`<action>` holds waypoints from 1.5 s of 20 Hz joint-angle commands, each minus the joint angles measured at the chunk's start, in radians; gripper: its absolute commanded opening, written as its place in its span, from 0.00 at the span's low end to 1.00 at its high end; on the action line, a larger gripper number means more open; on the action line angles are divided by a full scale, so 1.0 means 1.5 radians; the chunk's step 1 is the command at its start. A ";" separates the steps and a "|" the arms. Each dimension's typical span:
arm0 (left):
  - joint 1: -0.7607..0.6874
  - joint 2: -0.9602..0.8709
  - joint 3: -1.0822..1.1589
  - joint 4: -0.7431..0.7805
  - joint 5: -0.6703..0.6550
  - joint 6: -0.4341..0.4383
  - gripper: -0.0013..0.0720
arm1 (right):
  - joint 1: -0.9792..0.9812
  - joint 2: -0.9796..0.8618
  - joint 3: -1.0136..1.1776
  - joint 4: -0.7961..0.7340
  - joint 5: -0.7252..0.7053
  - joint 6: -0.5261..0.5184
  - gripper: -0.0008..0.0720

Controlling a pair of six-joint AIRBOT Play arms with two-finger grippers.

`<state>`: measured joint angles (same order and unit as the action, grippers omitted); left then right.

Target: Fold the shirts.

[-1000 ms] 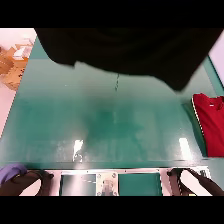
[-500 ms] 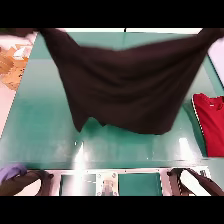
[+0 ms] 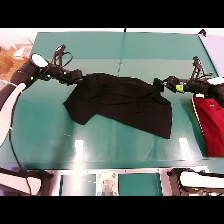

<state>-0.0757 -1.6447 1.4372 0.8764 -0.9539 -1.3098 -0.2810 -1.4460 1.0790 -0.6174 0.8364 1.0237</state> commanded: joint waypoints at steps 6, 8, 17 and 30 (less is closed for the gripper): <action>0.203 -0.028 0.130 -0.010 -0.247 0.002 0.85 | -0.238 0.085 0.018 -0.180 0.287 0.159 0.39; 0.234 -0.029 0.128 0.002 -0.257 0.019 0.85 | -0.291 0.154 -0.089 -0.233 0.310 0.193 0.55; 0.242 -0.029 0.128 0.004 -0.261 0.060 0.85 | -0.243 0.205 -0.432 -0.204 0.198 0.218 0.58; 0.241 -0.029 0.126 0.030 -0.295 0.059 0.85 | -0.247 0.179 -0.288 -0.206 0.163 0.183 0.03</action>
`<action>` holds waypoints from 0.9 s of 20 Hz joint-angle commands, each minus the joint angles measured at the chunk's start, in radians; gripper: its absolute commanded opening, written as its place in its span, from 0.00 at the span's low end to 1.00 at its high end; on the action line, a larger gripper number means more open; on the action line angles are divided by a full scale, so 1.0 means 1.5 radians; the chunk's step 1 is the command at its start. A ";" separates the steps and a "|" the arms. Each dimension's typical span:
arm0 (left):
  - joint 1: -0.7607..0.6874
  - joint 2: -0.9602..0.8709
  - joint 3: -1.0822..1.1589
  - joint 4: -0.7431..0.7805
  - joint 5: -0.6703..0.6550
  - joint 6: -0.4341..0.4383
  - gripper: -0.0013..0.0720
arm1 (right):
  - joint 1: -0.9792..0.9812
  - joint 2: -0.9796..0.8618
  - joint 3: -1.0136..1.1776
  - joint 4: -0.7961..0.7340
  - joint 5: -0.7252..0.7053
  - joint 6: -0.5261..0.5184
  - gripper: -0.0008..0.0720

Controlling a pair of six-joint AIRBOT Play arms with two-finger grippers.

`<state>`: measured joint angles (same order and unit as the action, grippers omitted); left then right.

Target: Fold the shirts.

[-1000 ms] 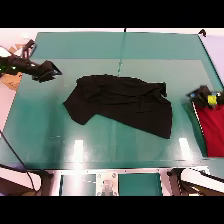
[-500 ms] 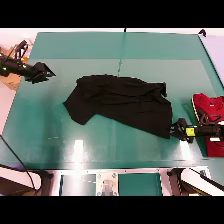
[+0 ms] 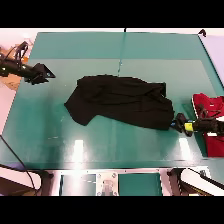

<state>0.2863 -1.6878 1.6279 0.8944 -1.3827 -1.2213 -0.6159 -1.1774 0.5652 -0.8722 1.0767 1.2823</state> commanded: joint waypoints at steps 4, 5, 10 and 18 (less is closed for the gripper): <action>-0.033 -0.001 -0.105 0.017 0.031 0.006 0.85 | -0.054 -0.005 0.081 -0.045 0.003 0.010 0.03; -0.052 -0.001 -0.149 0.013 0.063 0.020 0.85 | -0.051 -0.012 0.081 -0.042 0.005 0.010 0.03; -0.185 -0.003 -0.288 -0.004 0.269 0.052 0.85 | -0.017 -0.038 0.081 -0.035 0.005 0.010 0.03; -0.248 -0.007 -0.227 0.027 0.109 0.068 0.05 | -0.006 -0.032 0.133 0.017 0.072 -0.003 0.03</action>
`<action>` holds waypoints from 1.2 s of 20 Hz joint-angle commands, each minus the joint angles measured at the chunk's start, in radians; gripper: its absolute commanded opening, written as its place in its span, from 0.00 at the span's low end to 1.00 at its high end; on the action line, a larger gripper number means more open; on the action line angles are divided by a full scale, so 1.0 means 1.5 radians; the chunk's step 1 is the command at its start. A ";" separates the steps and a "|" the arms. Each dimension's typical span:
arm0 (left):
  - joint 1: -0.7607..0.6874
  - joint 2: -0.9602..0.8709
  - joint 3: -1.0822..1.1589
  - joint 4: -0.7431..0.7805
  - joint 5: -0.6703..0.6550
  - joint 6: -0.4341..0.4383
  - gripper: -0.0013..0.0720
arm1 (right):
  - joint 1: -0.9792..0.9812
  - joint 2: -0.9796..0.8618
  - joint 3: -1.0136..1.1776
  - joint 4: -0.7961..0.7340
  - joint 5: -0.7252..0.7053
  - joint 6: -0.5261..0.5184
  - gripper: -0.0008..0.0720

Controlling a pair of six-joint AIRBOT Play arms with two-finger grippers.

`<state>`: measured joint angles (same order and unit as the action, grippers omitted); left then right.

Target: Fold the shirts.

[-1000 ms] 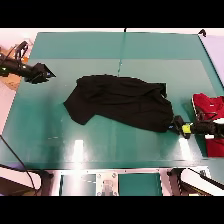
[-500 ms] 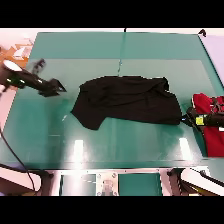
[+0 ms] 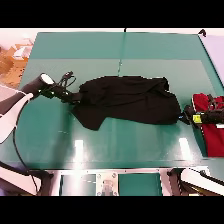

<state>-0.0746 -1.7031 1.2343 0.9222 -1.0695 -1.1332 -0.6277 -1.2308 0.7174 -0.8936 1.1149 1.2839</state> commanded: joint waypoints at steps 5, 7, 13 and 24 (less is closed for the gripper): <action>0.026 0.164 0.285 0.015 -0.178 -0.034 0.05 | 0.002 0.111 0.280 0.100 0.131 0.022 0.03; 0.027 0.249 0.417 0.019 -0.136 -0.042 0.05 | -0.001 0.159 0.416 0.102 0.129 0.048 0.03; 0.027 0.479 0.621 0.020 0.112 -0.041 0.04 | -0.049 0.243 0.796 0.100 0.068 0.154 0.03; 0.027 0.547 0.516 0.048 0.142 -0.024 0.05 | -0.065 0.275 0.773 0.101 0.091 0.170 0.03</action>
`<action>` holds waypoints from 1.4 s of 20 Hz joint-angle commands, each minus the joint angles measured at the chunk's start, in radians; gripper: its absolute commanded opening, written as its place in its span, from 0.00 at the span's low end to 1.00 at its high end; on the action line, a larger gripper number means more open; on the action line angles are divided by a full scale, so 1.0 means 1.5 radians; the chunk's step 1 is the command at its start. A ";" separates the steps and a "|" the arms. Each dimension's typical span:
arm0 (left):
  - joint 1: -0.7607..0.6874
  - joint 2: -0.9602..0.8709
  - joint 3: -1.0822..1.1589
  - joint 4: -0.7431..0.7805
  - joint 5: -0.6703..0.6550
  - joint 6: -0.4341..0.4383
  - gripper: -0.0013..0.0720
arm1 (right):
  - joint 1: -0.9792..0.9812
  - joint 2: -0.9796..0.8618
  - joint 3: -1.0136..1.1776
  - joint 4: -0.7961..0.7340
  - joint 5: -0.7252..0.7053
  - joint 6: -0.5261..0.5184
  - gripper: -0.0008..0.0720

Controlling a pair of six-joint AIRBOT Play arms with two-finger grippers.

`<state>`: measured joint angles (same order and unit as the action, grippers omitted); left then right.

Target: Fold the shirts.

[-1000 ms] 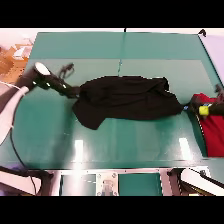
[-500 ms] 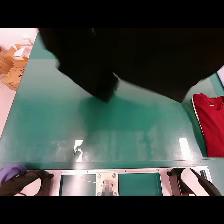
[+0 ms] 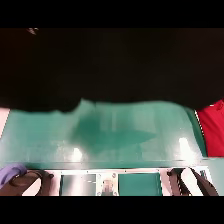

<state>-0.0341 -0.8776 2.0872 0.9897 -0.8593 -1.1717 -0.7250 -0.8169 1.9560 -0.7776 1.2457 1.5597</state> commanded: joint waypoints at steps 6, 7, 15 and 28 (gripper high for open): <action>0.001 -0.165 -0.186 -0.018 -0.020 0.002 0.05 | 0.086 -0.069 -0.345 0.036 -0.078 -0.121 0.03; -0.001 -0.216 -0.197 -0.031 -0.030 0.002 0.05 | 0.108 -0.099 -0.391 0.036 -0.112 -0.142 0.03; -0.069 -0.597 -0.209 -0.058 0.091 -0.006 0.05 | 0.204 -0.529 -0.399 0.042 -0.267 -0.208 0.03; -0.069 -0.645 -0.209 -0.094 0.287 -0.003 0.05 | 0.211 -0.780 -0.074 0.084 -0.230 -0.193 0.03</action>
<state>-0.1379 -1.8404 1.7744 0.8543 -0.4587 -1.1797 -0.4118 -1.9671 1.8023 -0.6506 0.8845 1.2728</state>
